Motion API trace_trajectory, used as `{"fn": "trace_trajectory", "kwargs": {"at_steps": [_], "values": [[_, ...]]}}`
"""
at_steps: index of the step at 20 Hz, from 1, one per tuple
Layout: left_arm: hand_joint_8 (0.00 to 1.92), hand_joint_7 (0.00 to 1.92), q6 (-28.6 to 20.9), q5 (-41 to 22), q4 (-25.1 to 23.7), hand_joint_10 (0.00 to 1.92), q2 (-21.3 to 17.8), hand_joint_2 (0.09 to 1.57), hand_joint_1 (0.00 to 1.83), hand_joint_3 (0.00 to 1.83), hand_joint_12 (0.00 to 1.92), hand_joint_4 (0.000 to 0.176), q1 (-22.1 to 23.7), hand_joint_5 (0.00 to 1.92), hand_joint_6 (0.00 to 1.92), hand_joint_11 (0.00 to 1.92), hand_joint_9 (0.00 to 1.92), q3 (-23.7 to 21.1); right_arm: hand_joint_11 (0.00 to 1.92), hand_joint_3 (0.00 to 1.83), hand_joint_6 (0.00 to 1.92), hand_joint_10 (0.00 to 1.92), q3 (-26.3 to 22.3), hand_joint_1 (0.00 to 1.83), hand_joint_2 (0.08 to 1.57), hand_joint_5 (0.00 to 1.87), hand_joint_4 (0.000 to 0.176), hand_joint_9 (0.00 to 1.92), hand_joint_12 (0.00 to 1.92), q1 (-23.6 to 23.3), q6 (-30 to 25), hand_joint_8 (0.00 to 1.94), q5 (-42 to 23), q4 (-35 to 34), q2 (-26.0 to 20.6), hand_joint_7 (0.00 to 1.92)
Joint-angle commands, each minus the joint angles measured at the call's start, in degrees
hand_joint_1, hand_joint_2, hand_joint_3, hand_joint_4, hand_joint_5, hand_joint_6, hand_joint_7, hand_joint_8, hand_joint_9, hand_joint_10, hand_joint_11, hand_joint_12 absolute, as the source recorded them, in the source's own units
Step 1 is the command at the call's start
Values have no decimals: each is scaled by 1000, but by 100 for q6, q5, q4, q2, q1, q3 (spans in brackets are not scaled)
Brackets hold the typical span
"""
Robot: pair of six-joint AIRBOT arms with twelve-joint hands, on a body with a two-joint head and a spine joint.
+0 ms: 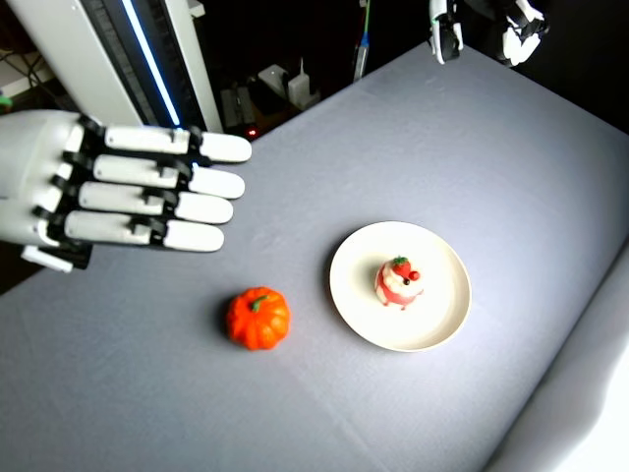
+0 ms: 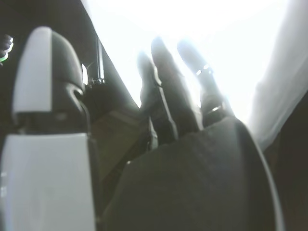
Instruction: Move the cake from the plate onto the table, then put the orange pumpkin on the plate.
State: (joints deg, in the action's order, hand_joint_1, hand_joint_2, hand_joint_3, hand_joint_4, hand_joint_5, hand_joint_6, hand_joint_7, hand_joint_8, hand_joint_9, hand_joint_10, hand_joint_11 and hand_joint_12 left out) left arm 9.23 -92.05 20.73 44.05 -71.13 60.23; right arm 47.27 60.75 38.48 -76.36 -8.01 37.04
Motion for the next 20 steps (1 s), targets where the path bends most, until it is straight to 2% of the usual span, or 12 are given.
{"fn": "trace_trajectory", "kwargs": {"at_steps": [1,9,15,20], "values": [[1806,661,-24,-703,145,1822,-24,949,1492,725,1921,0,18,663,1661,477,589,39,61,1,3,181,13,702,1197,649,0,659,1567,-10,-21,6,-747,-153,-38,756],[1806,661,-24,-689,177,1822,71,950,1492,723,1921,0,-46,662,1661,476,589,64,59,0,0,112,22,702,1198,650,0,689,1571,29,2,0,-782,-195,-36,758],[1806,660,-24,-313,321,1822,253,951,1492,722,1921,0,-39,662,1661,476,589,263,59,0,0,101,35,702,1198,650,0,693,1571,49,2,0,-781,-236,-16,758],[1806,660,-24,-305,330,1822,252,951,1492,722,1921,0,-42,662,1661,476,589,269,59,0,0,94,35,702,1198,650,0,697,1571,67,1,0,-784,-239,-8,759]]}}
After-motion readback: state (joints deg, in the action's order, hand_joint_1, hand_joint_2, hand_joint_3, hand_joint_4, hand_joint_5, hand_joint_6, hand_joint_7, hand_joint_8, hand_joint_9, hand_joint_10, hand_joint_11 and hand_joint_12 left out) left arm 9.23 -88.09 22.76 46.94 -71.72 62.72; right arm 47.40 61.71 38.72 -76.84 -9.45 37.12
